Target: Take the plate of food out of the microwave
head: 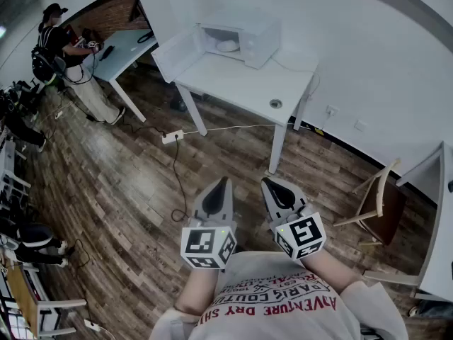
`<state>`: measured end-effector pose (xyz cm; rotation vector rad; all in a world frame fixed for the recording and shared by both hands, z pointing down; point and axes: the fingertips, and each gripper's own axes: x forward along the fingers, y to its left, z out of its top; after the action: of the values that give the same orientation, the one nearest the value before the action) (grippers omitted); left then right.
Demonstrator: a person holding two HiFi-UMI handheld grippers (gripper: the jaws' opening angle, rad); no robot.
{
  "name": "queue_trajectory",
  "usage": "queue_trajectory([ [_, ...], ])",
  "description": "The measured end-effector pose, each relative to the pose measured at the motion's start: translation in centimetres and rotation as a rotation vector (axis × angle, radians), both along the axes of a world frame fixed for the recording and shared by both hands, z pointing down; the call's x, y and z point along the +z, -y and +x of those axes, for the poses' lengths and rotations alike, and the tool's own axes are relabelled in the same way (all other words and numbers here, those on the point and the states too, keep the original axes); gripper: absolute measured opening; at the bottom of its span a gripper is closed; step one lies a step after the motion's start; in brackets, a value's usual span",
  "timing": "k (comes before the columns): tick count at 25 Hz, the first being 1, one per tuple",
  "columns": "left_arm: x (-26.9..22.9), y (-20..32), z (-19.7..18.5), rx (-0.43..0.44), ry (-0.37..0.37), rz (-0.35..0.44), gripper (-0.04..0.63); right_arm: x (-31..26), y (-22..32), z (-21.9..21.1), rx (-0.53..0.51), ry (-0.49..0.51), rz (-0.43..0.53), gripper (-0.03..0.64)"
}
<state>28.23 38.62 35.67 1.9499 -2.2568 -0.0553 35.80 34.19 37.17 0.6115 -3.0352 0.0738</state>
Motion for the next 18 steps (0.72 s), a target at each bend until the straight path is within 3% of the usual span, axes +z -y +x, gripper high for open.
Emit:
queue_trajectory([
  [18,0.8,0.8,-0.6,0.002,-0.022,-0.017,0.006,0.6,0.9,-0.6,0.02,-0.018,-0.03,0.01],
])
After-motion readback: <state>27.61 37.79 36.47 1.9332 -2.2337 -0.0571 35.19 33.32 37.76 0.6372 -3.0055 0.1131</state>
